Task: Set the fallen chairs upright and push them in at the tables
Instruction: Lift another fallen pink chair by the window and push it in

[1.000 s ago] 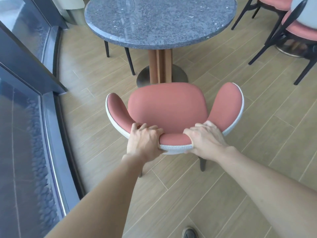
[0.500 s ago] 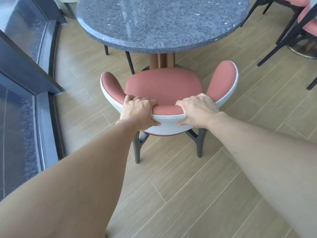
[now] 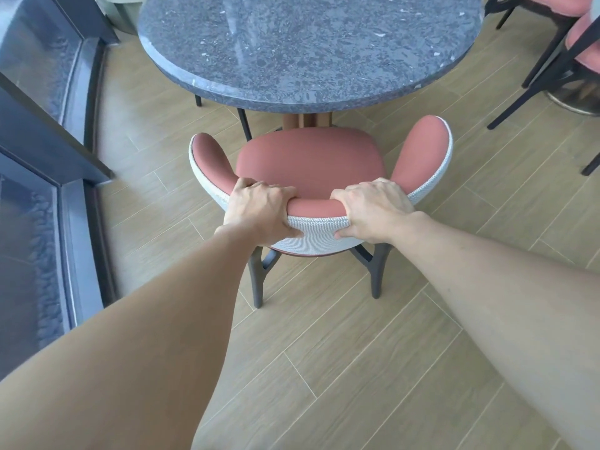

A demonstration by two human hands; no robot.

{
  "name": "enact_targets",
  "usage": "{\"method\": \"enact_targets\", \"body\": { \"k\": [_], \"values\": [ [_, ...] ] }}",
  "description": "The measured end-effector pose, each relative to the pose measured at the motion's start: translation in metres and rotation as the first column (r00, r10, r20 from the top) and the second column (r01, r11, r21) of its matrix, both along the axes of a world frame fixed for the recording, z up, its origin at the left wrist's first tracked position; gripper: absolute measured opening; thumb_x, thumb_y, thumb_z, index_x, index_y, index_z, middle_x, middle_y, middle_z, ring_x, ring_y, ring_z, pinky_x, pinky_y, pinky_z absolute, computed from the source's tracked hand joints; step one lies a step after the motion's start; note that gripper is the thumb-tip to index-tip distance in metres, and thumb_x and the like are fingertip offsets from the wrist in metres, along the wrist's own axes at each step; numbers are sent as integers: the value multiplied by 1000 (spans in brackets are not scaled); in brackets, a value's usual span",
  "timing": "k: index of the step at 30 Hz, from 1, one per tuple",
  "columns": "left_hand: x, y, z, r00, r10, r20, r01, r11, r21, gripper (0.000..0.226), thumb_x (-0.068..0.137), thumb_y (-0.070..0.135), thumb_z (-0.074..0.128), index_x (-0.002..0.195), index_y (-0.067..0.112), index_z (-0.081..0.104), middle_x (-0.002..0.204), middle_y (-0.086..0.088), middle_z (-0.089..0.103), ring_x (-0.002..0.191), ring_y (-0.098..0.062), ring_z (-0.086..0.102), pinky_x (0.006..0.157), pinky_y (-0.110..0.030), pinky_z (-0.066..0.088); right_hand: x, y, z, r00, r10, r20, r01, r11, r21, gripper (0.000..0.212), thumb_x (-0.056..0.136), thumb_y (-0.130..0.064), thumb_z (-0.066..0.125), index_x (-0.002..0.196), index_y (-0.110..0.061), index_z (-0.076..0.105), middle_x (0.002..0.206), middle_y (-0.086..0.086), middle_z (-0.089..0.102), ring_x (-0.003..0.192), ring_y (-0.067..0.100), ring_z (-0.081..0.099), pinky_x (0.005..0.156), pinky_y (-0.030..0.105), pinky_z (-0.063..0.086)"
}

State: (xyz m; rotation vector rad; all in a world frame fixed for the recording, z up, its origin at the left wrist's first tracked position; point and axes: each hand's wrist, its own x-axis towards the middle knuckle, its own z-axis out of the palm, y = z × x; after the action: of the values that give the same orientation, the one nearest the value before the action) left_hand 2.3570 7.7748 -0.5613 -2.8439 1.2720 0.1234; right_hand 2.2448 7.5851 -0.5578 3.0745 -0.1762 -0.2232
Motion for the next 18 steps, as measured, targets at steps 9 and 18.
{"method": "enact_targets", "body": {
  "k": [9, 18],
  "values": [
    [27, 18, 5, 1000, -18, -16, 18, 1000, -10, 49, 71, 65, 83, 104, 32, 67, 96, 3, 73, 104, -28, 65, 102, -40, 35, 22, 24, -2, 999, -16, 38, 15, 1000, 13, 53, 83, -67, 75, 116, -28, 62, 106, -7, 70, 102, 28, 68, 80, 37, 34],
    [62, 102, 9, 998, 49, -37, -48, 999, 25, 39, 75, 54, 82, 105, 32, 71, 90, 1, 72, 99, -29, 65, 108, -40, 36, 55, 110, 5, 998, 56, -14, -55, 995, 84, 35, 91, -62, 68, 92, -31, 53, 113, -1, 74, 106, 32, 70, 74, 36, 36]
  ]
}}
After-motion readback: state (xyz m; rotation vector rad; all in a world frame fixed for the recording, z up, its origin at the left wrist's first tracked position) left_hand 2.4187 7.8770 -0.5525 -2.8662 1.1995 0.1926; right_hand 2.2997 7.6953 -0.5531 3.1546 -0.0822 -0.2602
